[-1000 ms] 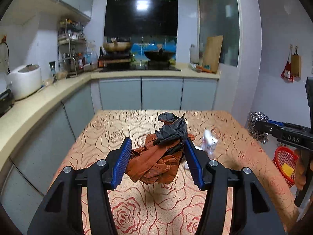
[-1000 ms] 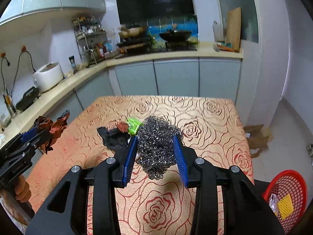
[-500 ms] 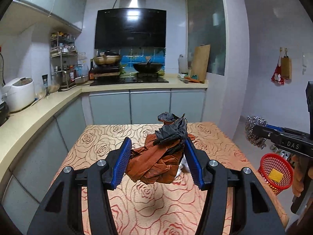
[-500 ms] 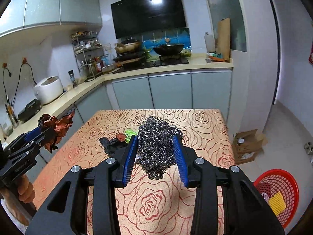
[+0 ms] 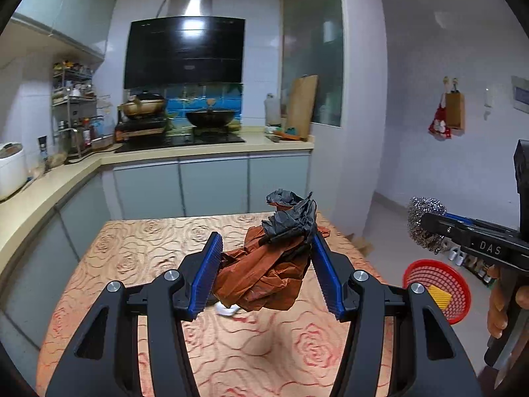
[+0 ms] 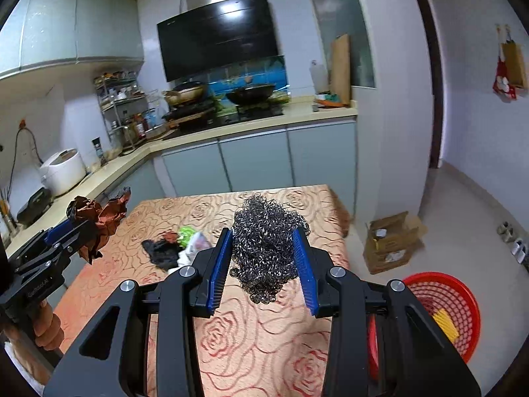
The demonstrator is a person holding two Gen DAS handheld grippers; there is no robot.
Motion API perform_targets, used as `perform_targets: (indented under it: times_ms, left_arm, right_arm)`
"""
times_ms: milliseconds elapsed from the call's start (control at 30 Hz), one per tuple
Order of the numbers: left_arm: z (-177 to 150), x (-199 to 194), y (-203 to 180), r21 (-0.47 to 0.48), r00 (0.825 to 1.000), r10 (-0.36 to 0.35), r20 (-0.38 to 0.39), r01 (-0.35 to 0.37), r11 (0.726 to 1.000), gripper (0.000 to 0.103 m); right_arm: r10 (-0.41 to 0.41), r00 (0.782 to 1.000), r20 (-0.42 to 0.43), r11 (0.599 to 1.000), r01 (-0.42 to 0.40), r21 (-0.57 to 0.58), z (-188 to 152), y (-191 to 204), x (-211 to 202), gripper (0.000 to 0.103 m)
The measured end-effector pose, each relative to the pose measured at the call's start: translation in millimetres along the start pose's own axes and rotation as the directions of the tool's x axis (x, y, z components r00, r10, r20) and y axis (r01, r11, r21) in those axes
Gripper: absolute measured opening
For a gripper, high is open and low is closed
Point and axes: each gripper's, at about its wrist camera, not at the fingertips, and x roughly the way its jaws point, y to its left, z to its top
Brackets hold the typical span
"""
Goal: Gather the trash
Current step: 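Lift the brown cloth and steel wool and carry them over the wastebasket, then open both grippers to drop the brown cloth and steel wool into the wastebasket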
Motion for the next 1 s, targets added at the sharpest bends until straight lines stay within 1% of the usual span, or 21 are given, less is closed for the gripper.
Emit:
perform_targets:
  times_ms: [233, 333, 533, 767, 900, 933, 1000]
  left_arm:
    - [2, 15, -38, 0.025, 0.995, -0.097, -0.008, 0.098, 0.995, 0.053]
    - [1, 22, -58, 0.040, 0.989, -0.144, -0.017, 0.145, 0.989, 0.053]
    - [-1, 41, -100, 0.071, 0.970, -0.239, -0.049, 0.242, 0.968, 0.053]
    - [-8, 64, -150, 0.101, 0.935, -0.341, -0.097, 0.350, 0.931, 0.053]
    - [-14, 79, -175, 0.113, 0.910, -0.392, -0.139, 0.407, 0.906, 0.053]
    - [-18, 84, -183, 0.117, 0.901, -0.406, -0.156, 0.425, 0.898, 0.053]
    - [-23, 93, -194, 0.117, 0.887, -0.424, -0.182, 0.447, 0.887, 0.053]
  right_arm:
    - [-0.084, 0.996, 0.005, 0.995, 0.084, 0.045, -8, -34, -18, 0.037]
    - [-0.121, 0.993, 0.004, 0.991, 0.120, 0.064, -12, -49, -25, 0.037]
    - [-0.188, 0.982, 0.006, 0.977, 0.187, 0.100, -18, -80, -38, 0.037]
    - [-0.269, 0.963, -0.021, 0.953, 0.270, 0.141, -30, -120, -48, 0.037]
    - [-0.312, 0.949, -0.054, 0.935, 0.316, 0.158, -39, -143, -50, 0.037]
    - [-0.318, 0.946, -0.061, 0.933, 0.324, 0.160, -41, -147, -49, 0.037]
    - [-0.331, 0.939, -0.089, 0.925, 0.341, 0.165, -47, -157, -45, 0.038]
